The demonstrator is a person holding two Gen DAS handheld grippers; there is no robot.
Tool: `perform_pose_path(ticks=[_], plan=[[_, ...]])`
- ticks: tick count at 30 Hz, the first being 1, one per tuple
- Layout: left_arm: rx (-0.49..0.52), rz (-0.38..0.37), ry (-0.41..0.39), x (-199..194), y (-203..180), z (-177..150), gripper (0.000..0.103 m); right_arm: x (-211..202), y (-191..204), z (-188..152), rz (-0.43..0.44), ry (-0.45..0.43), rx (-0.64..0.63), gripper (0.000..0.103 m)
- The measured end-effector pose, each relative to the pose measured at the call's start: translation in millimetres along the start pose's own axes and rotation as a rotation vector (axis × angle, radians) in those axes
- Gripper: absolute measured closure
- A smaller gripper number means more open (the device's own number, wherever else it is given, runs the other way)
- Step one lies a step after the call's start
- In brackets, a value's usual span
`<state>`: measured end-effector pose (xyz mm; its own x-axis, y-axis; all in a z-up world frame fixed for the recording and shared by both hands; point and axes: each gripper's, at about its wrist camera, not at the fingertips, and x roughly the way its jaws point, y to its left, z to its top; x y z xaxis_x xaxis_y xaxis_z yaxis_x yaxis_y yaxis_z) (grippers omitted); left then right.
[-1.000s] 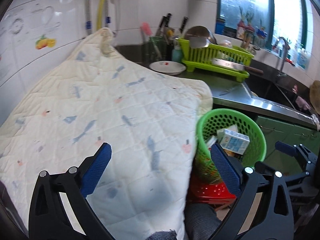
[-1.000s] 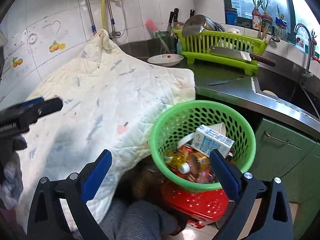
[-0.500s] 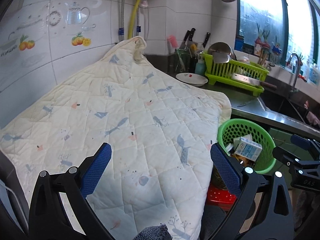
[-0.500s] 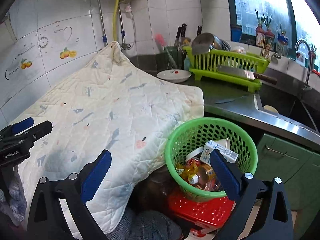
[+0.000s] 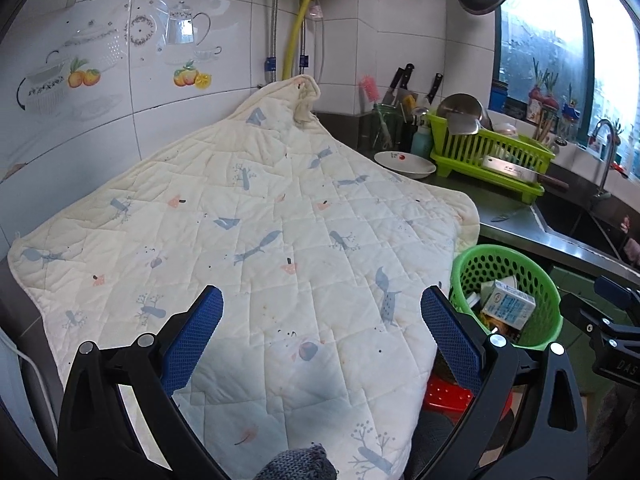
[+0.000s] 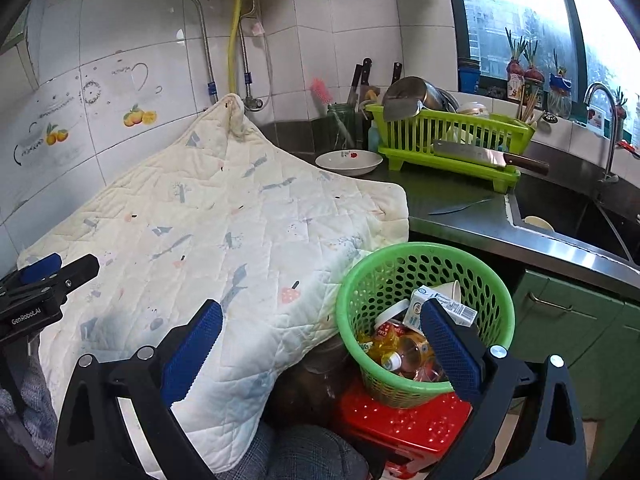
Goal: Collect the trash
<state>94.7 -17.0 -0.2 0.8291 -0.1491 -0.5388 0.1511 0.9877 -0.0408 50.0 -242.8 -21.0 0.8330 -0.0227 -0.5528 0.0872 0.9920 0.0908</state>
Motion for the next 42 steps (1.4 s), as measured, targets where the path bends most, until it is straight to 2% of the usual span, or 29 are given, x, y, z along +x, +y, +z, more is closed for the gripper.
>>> perform_pose_path(ticks=[30,42], plan=[[-0.041,0.029,-0.018,-13,7,-6,0.005,-10,5,-2,0.012,-0.015,0.012,0.007],[-0.025,0.018,-0.014,-14,4,-8,0.005,-10,5,-2,0.011,-0.015,0.013,0.007]])
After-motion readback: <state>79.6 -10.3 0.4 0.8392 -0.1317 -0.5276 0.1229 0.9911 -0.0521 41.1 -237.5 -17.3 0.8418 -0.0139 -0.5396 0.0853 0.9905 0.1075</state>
